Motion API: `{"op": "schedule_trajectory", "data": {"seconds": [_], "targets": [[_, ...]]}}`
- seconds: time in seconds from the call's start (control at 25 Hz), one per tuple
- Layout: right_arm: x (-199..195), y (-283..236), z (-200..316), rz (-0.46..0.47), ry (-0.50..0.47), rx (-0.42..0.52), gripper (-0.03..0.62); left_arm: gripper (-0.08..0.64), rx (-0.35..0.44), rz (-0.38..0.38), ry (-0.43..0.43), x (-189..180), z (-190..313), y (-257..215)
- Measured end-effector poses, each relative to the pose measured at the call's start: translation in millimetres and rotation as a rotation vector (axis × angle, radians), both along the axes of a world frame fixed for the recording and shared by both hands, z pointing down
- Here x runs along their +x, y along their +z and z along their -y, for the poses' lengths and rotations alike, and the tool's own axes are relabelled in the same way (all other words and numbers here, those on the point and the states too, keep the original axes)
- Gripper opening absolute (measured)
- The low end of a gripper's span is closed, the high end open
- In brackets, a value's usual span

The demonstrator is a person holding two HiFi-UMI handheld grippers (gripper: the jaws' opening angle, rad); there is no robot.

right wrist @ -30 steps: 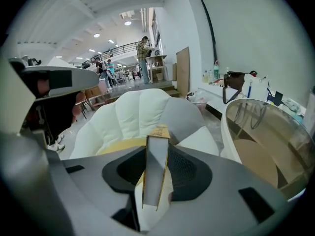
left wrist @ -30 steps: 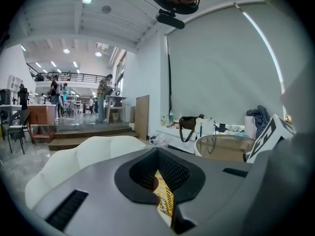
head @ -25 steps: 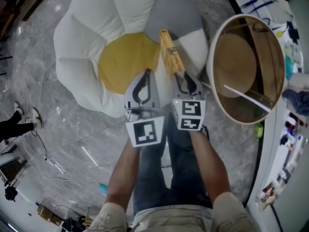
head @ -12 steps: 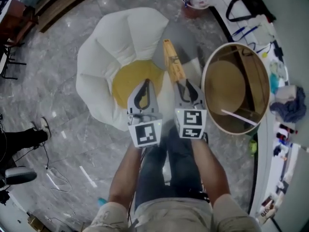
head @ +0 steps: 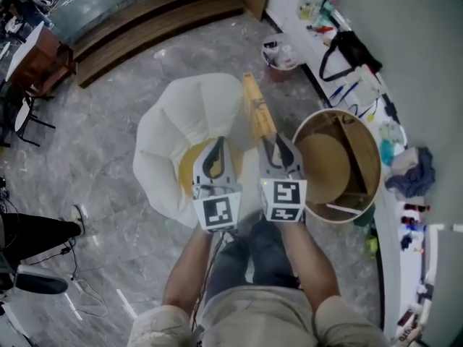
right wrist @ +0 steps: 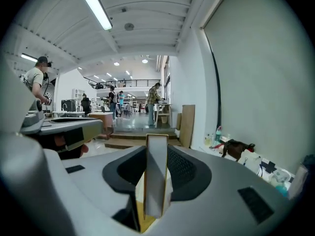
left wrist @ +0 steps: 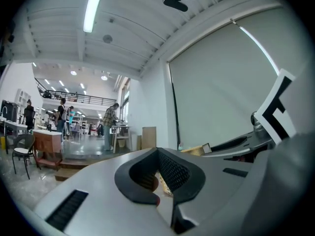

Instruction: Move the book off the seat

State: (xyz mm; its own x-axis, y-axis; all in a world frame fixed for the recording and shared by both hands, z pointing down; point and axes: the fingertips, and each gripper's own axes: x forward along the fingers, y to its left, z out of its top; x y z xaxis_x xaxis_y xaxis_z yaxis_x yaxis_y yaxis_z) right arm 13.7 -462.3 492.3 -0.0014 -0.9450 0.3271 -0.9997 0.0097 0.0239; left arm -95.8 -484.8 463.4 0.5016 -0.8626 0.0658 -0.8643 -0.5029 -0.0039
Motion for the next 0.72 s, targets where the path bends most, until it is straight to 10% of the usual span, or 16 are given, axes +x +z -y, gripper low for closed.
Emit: {"op": "schedule_trajectory", "data": {"seconds": [0.72], "targets": [[-23.3, -180.2, -43.3, -0.086, 0.052, 0.262, 0.135, 0.002, 0.136, -0.09, 0.059, -17.4, -39.3, -154.1]]}}
